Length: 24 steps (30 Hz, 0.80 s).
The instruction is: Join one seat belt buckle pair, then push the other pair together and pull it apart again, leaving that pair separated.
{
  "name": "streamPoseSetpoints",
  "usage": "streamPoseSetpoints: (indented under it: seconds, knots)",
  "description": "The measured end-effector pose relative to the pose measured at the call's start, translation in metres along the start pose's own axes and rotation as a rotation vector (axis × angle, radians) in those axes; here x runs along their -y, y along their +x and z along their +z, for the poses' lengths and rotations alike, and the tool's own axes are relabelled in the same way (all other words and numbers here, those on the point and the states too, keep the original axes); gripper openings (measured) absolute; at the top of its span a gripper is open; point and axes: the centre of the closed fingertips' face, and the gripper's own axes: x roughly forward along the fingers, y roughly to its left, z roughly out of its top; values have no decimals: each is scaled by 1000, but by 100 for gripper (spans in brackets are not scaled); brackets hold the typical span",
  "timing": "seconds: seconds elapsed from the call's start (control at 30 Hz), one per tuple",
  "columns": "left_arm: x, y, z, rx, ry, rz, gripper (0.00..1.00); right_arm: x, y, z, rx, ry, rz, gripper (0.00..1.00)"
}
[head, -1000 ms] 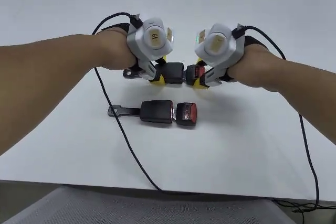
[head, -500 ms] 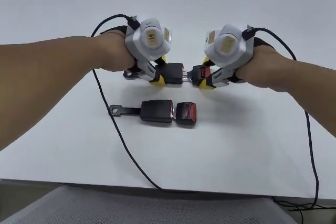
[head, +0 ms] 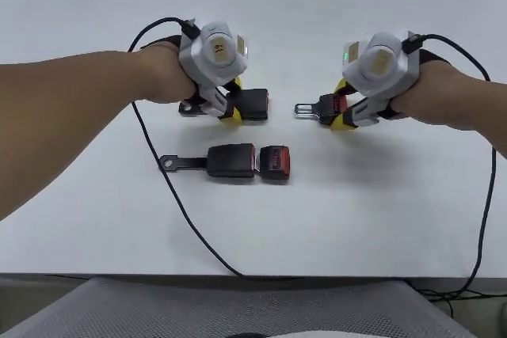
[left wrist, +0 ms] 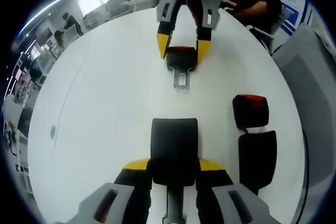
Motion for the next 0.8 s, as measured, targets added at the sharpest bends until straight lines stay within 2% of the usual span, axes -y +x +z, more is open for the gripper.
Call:
streamPoseSetpoints:
  seconds: [0.23,0.47,0.57,0.6,0.63,0.77,0.8]
  knots:
    - [-4,2,-3,-2,-13,12,32,1,-12,-20,-19,31,-17,35]
    - [-4,1,-4,-21,-10,28,33,6,-13,-21,-40,53,-55,39]
    - [-3,0,-2,-28,16,51,36,8,-14,-22,-46,61,-76,44]
    - [-12,-3,-6,-47,38,91,39,8,-18,-25,-45,84,-96,46]
    - [-14,-6,-8,-52,41,106,42,9,-20,-24,-31,101,-104,46]
    - [-11,-28,1,7,14,135,45,4,-38,-21,64,242,-130,48]
    - [-11,-35,0,24,-15,149,46,0,-44,-20,97,280,-138,48]
